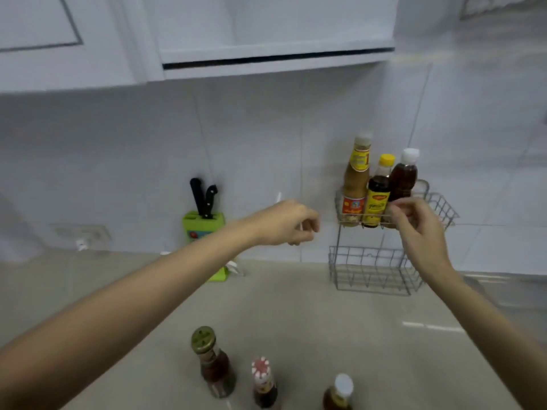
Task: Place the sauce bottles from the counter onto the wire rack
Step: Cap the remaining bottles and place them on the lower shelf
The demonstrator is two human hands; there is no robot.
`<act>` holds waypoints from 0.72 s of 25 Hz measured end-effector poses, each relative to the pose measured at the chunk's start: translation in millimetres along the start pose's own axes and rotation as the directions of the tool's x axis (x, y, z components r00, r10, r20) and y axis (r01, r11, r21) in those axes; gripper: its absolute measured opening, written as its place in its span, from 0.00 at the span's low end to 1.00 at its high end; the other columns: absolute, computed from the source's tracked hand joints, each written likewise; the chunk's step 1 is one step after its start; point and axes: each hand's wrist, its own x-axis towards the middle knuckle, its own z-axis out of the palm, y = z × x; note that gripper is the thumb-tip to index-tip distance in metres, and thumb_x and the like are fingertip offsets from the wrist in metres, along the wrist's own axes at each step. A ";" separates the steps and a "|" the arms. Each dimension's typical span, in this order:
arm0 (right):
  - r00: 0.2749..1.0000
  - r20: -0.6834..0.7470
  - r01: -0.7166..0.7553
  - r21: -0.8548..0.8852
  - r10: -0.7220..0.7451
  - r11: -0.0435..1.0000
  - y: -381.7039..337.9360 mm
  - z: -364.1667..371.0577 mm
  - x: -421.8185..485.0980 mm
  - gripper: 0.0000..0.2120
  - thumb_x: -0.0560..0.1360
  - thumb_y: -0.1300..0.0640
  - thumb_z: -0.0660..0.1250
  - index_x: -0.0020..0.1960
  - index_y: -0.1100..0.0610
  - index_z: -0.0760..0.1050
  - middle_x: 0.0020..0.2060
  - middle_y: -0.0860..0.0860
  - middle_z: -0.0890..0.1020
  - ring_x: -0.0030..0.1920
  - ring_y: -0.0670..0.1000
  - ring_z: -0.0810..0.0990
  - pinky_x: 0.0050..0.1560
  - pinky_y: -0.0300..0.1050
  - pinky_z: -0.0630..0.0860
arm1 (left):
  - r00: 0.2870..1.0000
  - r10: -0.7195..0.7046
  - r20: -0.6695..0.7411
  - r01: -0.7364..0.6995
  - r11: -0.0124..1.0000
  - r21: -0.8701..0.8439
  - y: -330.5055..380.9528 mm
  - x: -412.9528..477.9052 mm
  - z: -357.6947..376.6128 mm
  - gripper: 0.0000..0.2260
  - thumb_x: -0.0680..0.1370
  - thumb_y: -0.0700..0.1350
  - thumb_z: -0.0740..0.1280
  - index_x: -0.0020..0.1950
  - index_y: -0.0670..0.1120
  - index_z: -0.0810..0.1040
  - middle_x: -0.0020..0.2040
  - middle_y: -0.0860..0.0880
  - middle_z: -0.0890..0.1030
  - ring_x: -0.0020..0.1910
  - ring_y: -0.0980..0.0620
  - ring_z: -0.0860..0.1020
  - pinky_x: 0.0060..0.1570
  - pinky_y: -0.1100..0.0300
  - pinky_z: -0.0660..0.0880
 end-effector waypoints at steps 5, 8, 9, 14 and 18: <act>0.808 0.586 0.174 -0.149 -0.055 0.973 -44.1 75.5 -83.2 0.03 0.76 0.55 0.66 0.44 0.49 0.77 0.37 0.45 0.80 0.39 0.45 0.78 0.40 0.42 0.74 | 0.945 -0.280 0.167 0.306 0.937 -0.165 -89.7 -97.8 43.5 0.07 0.76 0.36 0.65 0.53 0.39 0.78 0.39 0.48 0.81 0.32 0.54 0.80 0.34 0.66 0.77; 0.630 0.768 0.376 -0.173 -0.115 0.910 -71.5 123.9 -123.8 0.05 0.76 0.49 0.64 0.47 0.49 0.76 0.40 0.43 0.78 0.39 0.43 0.74 0.40 0.36 0.69 | 0.895 -0.377 0.240 0.431 0.869 -0.242 -119.6 -152.0 76.4 0.13 0.73 0.27 0.59 0.54 0.34 0.77 0.44 0.42 0.79 0.33 0.53 0.78 0.32 0.72 0.74; 0.601 0.790 0.417 -0.181 -0.121 0.891 -78.3 138.0 -134.7 0.07 0.76 0.48 0.63 0.49 0.49 0.75 0.40 0.43 0.77 0.39 0.42 0.72 0.40 0.36 0.68 | 0.883 -0.393 0.257 0.455 0.852 -0.260 -126.1 -166.4 87.9 0.14 0.71 0.26 0.59 0.54 0.34 0.77 0.45 0.42 0.79 0.34 0.53 0.79 0.33 0.73 0.75; 0.587 0.808 0.418 -0.356 0.050 0.836 -91.2 201.0 -177.7 0.26 0.75 0.40 0.62 0.68 0.52 0.64 0.53 0.51 0.77 0.53 0.53 0.76 0.50 0.49 0.72 | 0.864 -0.388 0.322 0.482 0.822 -0.304 -151.3 -219.6 131.8 0.20 0.69 0.29 0.66 0.59 0.42 0.75 0.57 0.43 0.78 0.53 0.45 0.81 0.47 0.58 0.78; 0.615 0.778 0.455 -0.483 0.128 0.748 -79.2 226.1 -202.6 0.29 0.72 0.36 0.63 0.64 0.54 0.68 0.55 0.55 0.76 0.55 0.57 0.76 0.51 0.52 0.74 | 0.953 -0.247 0.177 0.302 0.705 -0.642 -122.7 -236.3 168.3 0.23 0.65 0.40 0.76 0.56 0.49 0.72 0.51 0.47 0.79 0.47 0.57 0.78 0.44 0.61 0.77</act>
